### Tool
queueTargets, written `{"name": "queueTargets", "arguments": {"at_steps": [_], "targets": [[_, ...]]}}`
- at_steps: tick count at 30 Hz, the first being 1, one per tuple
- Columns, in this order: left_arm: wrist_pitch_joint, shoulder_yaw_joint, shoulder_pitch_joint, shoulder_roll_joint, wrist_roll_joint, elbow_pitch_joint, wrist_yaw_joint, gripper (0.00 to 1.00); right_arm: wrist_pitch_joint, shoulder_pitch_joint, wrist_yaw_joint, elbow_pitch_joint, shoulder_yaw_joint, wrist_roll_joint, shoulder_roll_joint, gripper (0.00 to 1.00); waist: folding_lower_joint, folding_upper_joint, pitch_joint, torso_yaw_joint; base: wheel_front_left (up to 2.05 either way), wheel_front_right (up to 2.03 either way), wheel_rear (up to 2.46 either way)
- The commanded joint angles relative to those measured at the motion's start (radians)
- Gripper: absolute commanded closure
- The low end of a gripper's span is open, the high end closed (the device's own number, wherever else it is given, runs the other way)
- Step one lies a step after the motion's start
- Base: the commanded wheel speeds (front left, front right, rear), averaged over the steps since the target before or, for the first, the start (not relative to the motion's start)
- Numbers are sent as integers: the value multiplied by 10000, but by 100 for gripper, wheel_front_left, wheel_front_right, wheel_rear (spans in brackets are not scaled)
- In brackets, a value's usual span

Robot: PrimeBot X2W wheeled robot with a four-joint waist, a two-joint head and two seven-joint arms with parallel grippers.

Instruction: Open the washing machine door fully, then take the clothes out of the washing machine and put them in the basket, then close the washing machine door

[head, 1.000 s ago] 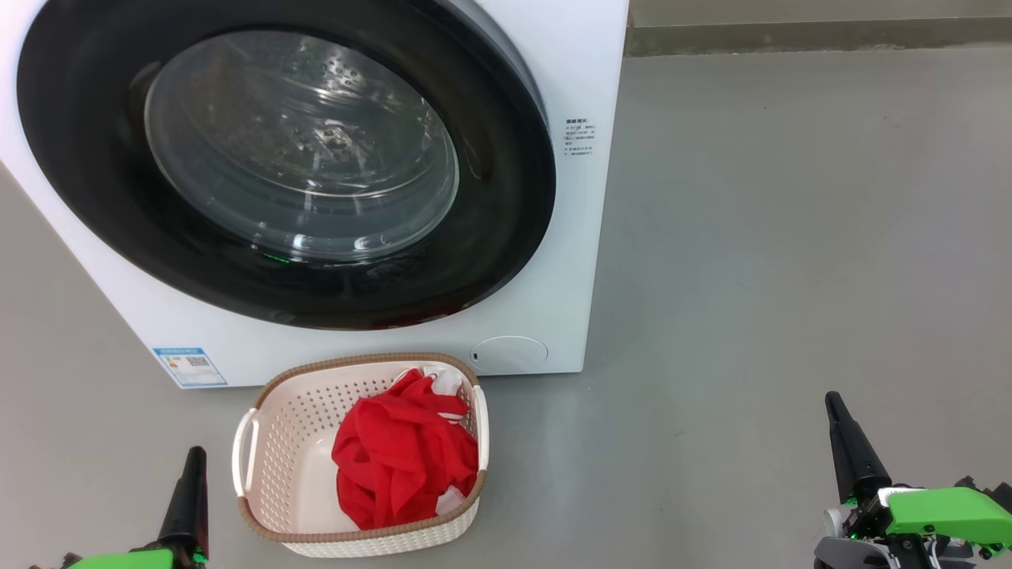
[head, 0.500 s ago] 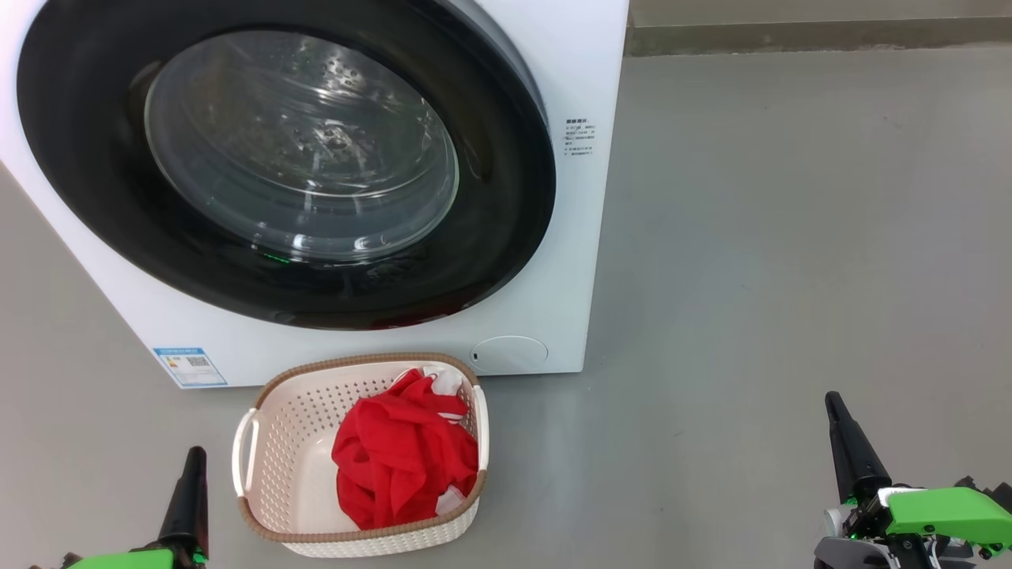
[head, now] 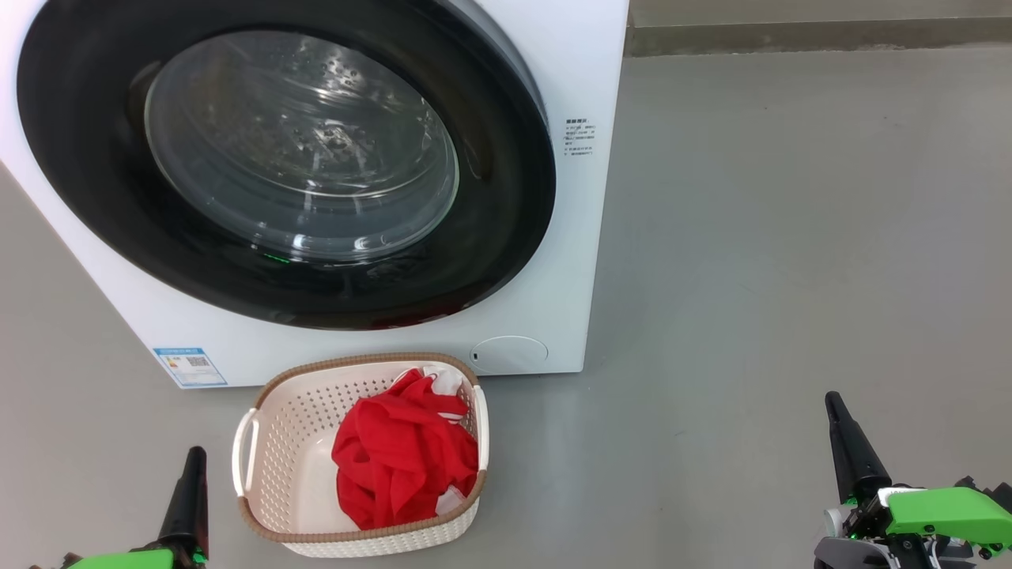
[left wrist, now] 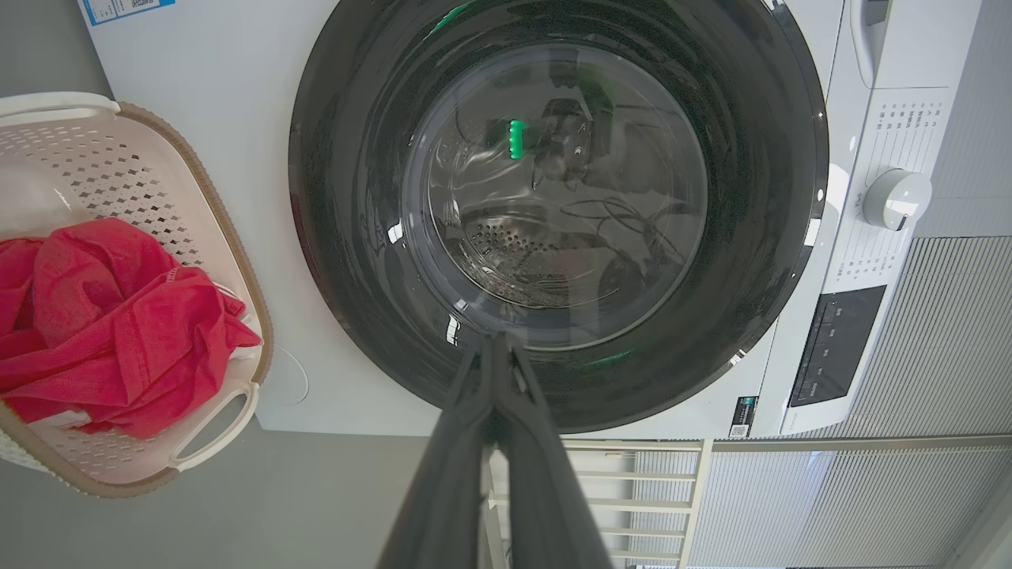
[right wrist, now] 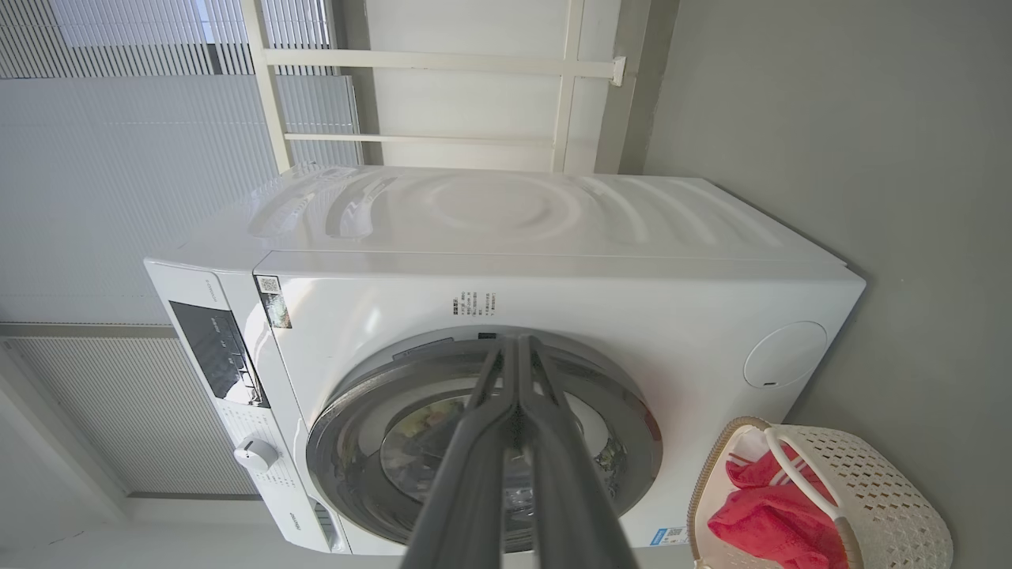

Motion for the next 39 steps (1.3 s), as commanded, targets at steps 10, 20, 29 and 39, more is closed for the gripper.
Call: {"name": "queueTargets", "arguments": {"at_steps": [10,20,29,39], "targets": [[70,329,-377,191,-37,-270,-31,100,76,-103,16,-305,231,113,-29,100,0,0,0,0,0,0,0],[70,329,-377,191,-37,-270,-31,100,76,-103,16,-305,231,113,-29,100,0,0,0,0,0,0,0],[70,328,-377,191,-37,-271,-31,100,76,-103,16,-305,231,113,-29,100,0,0,0,0,0,0,0],[70,328,-377,191,-37,-271,-31,100,76,-103,16,-305,231,114,-29,100,0,0,0,0,0,0,0]]}}
